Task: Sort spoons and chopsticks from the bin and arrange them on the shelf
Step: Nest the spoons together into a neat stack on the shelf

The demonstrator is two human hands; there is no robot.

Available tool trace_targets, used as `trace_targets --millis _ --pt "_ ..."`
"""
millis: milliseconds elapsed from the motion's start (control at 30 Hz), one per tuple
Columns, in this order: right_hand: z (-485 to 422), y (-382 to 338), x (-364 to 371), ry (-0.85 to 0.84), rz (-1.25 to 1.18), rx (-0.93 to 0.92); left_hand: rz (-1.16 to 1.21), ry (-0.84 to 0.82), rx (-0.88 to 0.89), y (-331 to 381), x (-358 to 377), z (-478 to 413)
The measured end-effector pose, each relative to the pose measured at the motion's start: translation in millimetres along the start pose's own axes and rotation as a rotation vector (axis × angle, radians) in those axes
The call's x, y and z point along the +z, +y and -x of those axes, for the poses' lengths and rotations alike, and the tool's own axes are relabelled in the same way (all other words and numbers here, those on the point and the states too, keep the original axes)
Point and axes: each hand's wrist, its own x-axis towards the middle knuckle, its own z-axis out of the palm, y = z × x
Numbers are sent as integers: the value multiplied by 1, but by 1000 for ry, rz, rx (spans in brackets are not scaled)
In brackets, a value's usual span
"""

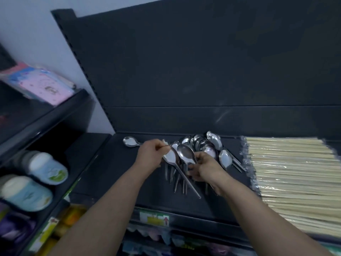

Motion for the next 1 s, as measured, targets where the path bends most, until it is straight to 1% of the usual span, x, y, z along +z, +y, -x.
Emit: trace_targets --millis 67,133,200,267,333,433,467,533,633,733,867,1000 --pt "0 -4 20 -95 -26 22 115 38 -10 -4 -3 3" --pt "-1 -8 38 -158 -91 62 145 103 -4 -14 -8 1" --pt "-6 -12 52 -155 -103 74 156 146 -11 -25 -16 -3" --pt "-15 -15 66 -151 -34 48 202 158 -36 -36 -26 -8" --pt "-26 -17 80 -180 83 17 190 111 -67 -48 -37 -16" --pt "-41 -20 101 -196 279 -9 90 -38 -120 -69 -55 -34" --pt "-46 -22 108 -192 338 -21 71 -47 -128 -78 -61 -40" --pt "-61 -23 122 -152 485 -59 69 13 -147 -96 -75 -55" --pt "-83 -22 133 -33 875 -190 159 115 -212 -120 -91 -74" --pt "-95 -30 152 131 1126 -270 186 88 -223 -140 -103 -97" --pt "-102 -35 169 276 1408 -338 68 57 -157 -150 -108 -121" --pt "-116 -22 176 348 1513 -327 -37 28 -112 -159 -104 -133"
